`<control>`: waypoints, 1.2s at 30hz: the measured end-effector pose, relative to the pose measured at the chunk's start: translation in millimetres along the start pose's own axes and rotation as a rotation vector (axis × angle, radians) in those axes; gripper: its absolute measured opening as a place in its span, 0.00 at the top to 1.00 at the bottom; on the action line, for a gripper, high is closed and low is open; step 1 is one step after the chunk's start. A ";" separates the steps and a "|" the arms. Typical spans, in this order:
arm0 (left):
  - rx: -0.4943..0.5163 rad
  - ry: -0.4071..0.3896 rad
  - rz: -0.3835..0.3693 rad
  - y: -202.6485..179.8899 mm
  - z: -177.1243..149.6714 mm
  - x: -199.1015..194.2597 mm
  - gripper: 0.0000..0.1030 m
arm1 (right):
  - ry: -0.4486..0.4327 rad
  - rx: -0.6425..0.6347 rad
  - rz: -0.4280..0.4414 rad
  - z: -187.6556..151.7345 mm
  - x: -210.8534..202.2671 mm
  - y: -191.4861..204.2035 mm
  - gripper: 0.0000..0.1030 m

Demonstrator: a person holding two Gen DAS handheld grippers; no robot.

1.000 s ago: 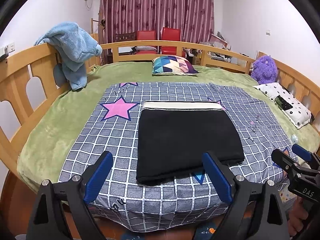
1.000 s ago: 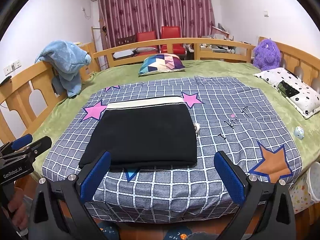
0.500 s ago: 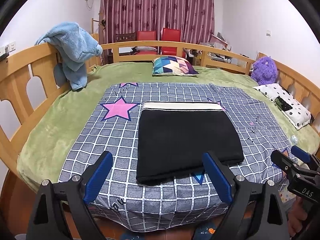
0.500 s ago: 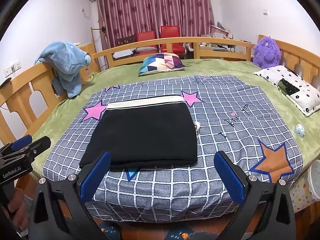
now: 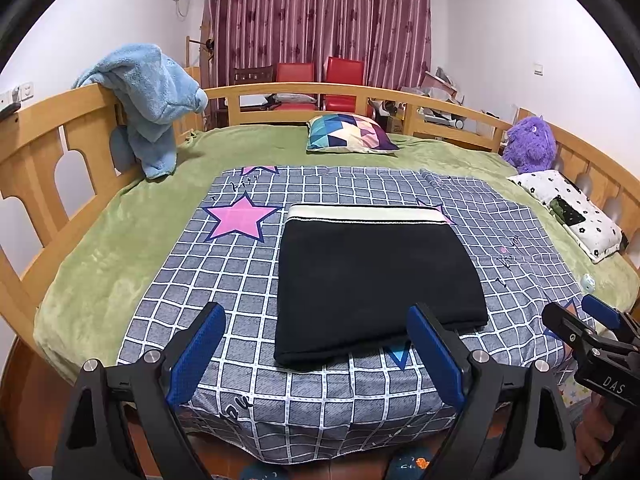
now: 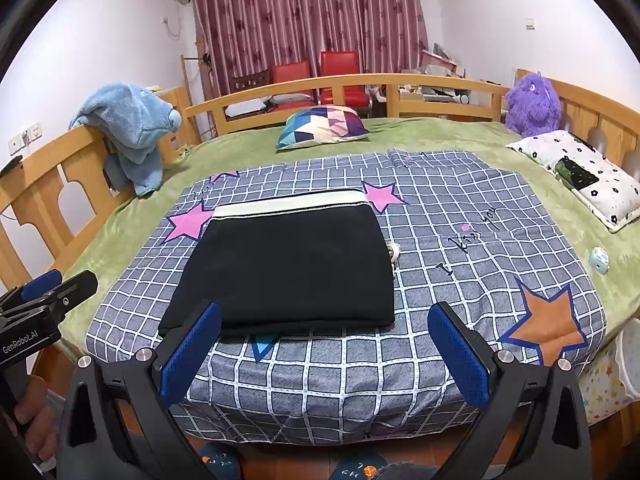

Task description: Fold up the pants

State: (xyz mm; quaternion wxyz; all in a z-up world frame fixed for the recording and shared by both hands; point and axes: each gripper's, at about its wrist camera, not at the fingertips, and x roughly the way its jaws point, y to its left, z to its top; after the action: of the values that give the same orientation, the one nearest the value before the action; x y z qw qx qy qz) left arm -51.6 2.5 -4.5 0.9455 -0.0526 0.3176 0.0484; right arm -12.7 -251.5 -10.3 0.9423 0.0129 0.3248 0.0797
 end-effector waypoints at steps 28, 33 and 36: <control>0.004 -0.001 -0.002 -1.3 -1.1 -0.8 0.11 | 0.001 -0.009 -0.008 -3.0 1.7 2.8 0.01; 0.004 -0.001 -0.002 -0.9 -1.2 -0.9 0.11 | 0.001 -0.009 -0.008 -3.0 2.2 3.3 0.01; 0.005 -0.001 -0.003 -1.4 -1.5 -1.0 0.11 | 0.003 -0.008 -0.008 -3.1 2.6 3.2 0.01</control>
State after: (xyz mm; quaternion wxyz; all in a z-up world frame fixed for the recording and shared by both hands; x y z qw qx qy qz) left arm -53.1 0.8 -5.0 0.9459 -0.0508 0.3170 0.0464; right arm -13.0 -248.0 -14.1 0.9421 0.0076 0.3261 0.0774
